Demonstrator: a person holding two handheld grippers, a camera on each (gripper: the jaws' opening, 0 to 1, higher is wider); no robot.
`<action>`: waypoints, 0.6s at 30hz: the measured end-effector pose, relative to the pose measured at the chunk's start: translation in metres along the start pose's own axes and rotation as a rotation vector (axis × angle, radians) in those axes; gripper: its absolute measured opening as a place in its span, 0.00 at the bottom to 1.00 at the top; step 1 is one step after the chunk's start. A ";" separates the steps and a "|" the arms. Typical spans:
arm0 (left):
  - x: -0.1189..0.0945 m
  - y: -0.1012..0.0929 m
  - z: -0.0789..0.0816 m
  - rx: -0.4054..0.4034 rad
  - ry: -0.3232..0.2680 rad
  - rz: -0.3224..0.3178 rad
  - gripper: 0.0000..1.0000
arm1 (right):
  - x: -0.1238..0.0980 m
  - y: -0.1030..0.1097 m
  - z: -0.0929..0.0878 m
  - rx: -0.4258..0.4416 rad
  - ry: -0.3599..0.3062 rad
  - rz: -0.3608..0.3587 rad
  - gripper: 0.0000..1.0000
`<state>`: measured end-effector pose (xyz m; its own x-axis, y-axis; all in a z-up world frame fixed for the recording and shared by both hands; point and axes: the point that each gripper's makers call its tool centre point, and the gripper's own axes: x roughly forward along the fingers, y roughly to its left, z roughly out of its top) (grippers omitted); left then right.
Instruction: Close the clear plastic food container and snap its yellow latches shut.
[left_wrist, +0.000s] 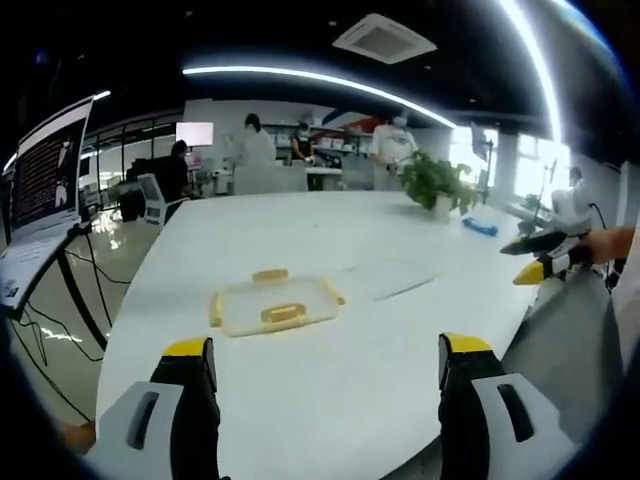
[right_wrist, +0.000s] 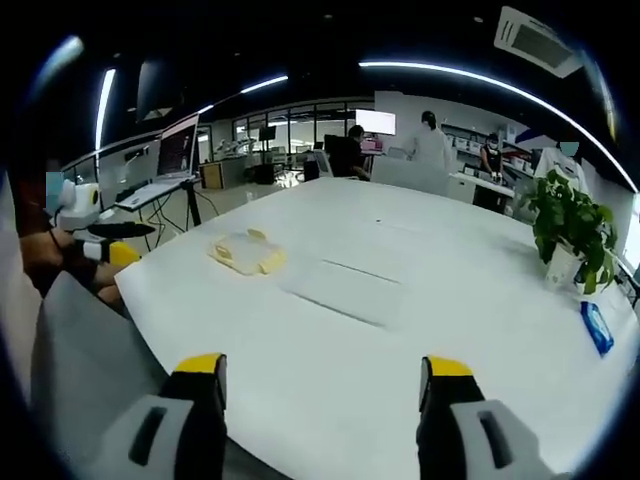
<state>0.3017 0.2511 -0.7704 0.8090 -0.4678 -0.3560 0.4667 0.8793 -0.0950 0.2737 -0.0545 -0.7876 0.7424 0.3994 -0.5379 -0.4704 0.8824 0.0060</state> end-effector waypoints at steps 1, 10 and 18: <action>0.001 0.000 0.001 0.003 -0.002 -0.002 0.91 | 0.000 0.000 0.001 -0.002 0.001 0.002 0.79; 0.009 -0.002 0.000 -0.010 -0.010 -0.012 0.92 | -0.003 -0.002 0.001 0.015 0.004 -0.014 0.78; 0.015 -0.011 0.003 0.018 -0.003 -0.039 0.88 | -0.010 -0.006 0.000 0.011 0.006 -0.044 0.79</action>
<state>0.3096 0.2341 -0.7717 0.7910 -0.5020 -0.3497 0.5042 0.8587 -0.0922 0.2693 -0.0642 -0.7827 0.7596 0.3582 -0.5429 -0.4318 0.9019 -0.0091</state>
